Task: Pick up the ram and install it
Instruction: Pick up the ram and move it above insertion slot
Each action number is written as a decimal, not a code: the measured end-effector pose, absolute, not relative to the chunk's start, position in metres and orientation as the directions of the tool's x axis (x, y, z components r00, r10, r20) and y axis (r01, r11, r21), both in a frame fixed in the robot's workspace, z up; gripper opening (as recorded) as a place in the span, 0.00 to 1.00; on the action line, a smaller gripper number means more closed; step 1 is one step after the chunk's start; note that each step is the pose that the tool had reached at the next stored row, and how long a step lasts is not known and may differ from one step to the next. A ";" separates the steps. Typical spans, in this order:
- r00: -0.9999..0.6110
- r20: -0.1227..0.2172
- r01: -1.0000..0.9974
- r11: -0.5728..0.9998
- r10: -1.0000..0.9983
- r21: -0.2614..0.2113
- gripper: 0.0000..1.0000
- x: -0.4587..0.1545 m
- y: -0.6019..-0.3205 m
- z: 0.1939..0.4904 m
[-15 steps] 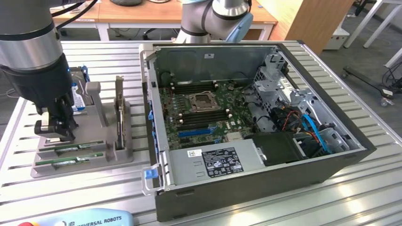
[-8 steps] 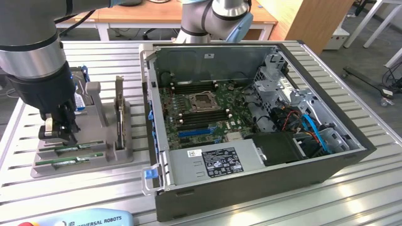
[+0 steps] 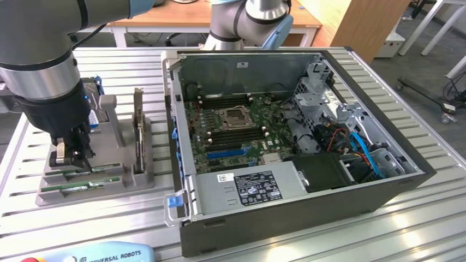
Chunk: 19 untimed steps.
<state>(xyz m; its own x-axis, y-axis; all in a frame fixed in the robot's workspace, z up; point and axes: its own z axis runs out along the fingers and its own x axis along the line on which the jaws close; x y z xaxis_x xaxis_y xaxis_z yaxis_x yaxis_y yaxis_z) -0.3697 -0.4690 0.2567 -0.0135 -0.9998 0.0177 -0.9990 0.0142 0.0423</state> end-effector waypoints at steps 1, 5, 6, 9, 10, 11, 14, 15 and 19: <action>-0.013 0.018 -0.999 0.014 -1.000 0.042 0.36 -0.370 -0.469 0.256; -0.013 0.018 -0.999 0.014 -1.000 0.042 0.36 -0.370 -0.469 0.255; -0.013 0.018 -0.999 0.014 -1.000 0.042 0.36 -0.370 -0.469 0.255; -0.014 0.018 -0.999 0.014 -1.000 0.042 0.36 -0.370 -0.470 0.255; -0.013 0.018 -0.999 0.014 -1.000 0.042 0.36 -0.370 -0.470 0.255; -0.013 0.018 -0.999 0.014 -1.000 0.042 0.36 -0.370 -0.471 0.255; -0.013 0.018 -0.999 0.014 -1.000 0.042 0.36 -0.370 -0.474 0.255; -0.013 0.018 -0.999 0.014 -1.000 0.042 0.36 -0.370 -0.475 0.255; -0.014 0.018 -0.999 0.014 -1.000 0.042 0.36 -0.370 -0.475 0.255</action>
<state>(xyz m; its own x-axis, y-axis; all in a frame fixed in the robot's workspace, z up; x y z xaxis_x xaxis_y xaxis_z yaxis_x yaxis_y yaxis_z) -0.3698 -0.4752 0.2553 -0.0136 -0.9997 0.0178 -0.9990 0.0143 0.0423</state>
